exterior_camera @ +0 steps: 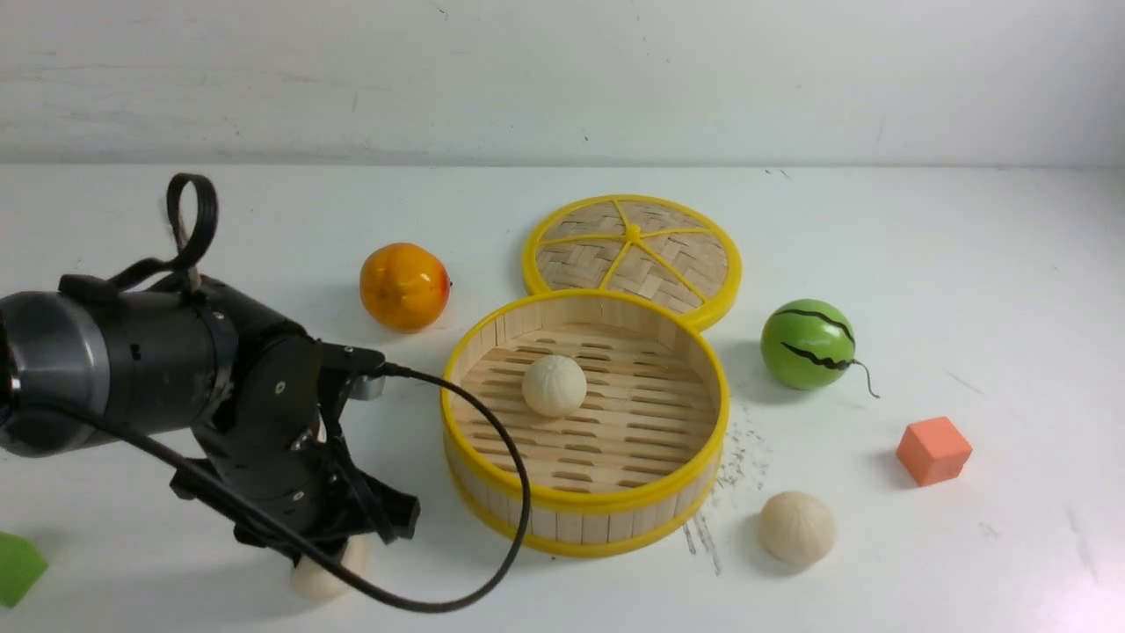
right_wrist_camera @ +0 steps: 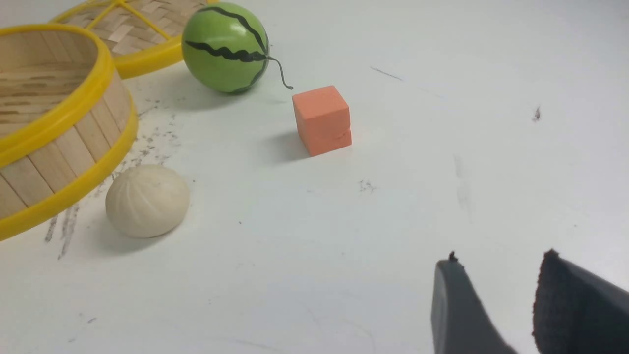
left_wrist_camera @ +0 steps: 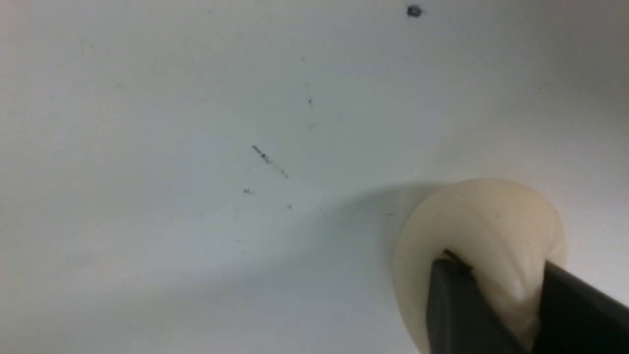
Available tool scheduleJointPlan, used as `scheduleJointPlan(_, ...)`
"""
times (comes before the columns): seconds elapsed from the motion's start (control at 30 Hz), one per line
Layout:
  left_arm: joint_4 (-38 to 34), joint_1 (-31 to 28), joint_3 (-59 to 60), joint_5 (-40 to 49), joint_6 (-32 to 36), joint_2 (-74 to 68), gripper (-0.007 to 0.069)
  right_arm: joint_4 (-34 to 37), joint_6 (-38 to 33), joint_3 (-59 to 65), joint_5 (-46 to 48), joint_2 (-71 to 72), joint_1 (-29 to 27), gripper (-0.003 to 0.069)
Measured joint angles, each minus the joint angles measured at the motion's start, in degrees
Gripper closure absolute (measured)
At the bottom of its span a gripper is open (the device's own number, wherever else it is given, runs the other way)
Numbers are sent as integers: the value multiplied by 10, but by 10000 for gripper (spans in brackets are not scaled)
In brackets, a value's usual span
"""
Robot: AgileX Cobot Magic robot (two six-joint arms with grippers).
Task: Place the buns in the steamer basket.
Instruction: Use the left arm to grab a steamed stuffed bun, then use the left arm to put the steamed stuffed bun into the steamer
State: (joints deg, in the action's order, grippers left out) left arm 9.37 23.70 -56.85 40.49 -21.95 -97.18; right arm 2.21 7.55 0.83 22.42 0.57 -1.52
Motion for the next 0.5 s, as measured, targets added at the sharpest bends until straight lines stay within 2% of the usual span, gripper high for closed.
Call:
scheduleJointPlan(0.07,-1,0,-27,28,11,-2,595,0,0,0,0,0,0,420)
scheduleJointPlan(0.1,-1,1,-41,44,18,-2,620,0,0,0,0,0,0,420)
scheduleJointPlan(0.23,1,24,-133,131,58,-1,628,0,0,0,0,0,0,420)
scheduleJointPlan(0.33,1,68,-227,184,84,-1,628,0,0,0,0,0,0,420)
scheduleJointPlan(0.5,-19,130,-356,194,101,-15,628,0,0,0,0,0,0,420)
